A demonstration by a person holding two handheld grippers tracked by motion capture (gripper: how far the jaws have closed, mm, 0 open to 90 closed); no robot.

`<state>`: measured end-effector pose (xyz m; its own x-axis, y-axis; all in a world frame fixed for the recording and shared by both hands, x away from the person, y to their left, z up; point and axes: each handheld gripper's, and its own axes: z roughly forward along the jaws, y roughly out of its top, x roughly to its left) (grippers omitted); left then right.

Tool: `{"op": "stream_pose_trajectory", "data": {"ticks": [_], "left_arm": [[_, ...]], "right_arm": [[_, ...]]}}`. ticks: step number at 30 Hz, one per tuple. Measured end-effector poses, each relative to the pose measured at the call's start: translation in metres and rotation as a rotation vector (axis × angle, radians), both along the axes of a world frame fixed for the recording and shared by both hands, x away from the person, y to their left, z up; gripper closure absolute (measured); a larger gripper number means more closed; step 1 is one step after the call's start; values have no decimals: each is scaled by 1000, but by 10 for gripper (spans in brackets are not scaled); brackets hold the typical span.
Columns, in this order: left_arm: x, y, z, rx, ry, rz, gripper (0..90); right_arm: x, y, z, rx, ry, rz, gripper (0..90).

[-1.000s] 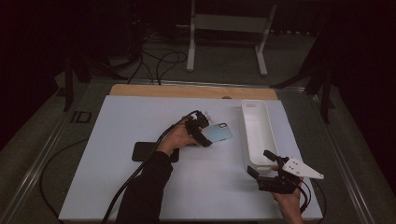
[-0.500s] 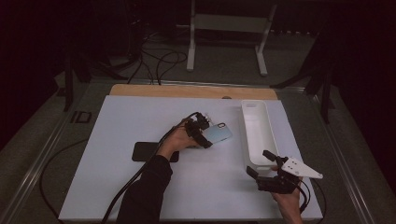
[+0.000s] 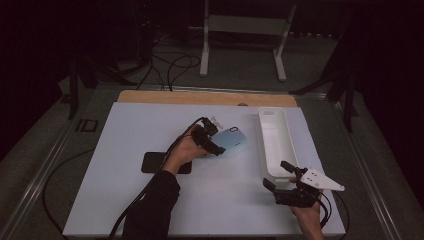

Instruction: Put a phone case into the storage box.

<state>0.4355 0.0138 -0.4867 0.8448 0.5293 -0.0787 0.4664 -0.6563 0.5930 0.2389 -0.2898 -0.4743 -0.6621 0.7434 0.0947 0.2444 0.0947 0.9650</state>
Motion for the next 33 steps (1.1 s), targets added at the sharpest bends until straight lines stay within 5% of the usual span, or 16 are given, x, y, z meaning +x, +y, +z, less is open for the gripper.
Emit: {"op": "stream_pose_trajectory", "data": {"ticks": [17, 21, 33], "left_arm": [[-43, 48, 26, -118, -84, 61, 169], [-58, 64, 30, -166, -106, 90, 169], [-95, 87, 40, -207, -185, 121, 169]], "right_arm": [[7, 0, 3, 30, 41, -9, 84], [10, 4, 4, 17, 51, 1, 84], [20, 24, 11, -31, 70, 32, 84]]}}
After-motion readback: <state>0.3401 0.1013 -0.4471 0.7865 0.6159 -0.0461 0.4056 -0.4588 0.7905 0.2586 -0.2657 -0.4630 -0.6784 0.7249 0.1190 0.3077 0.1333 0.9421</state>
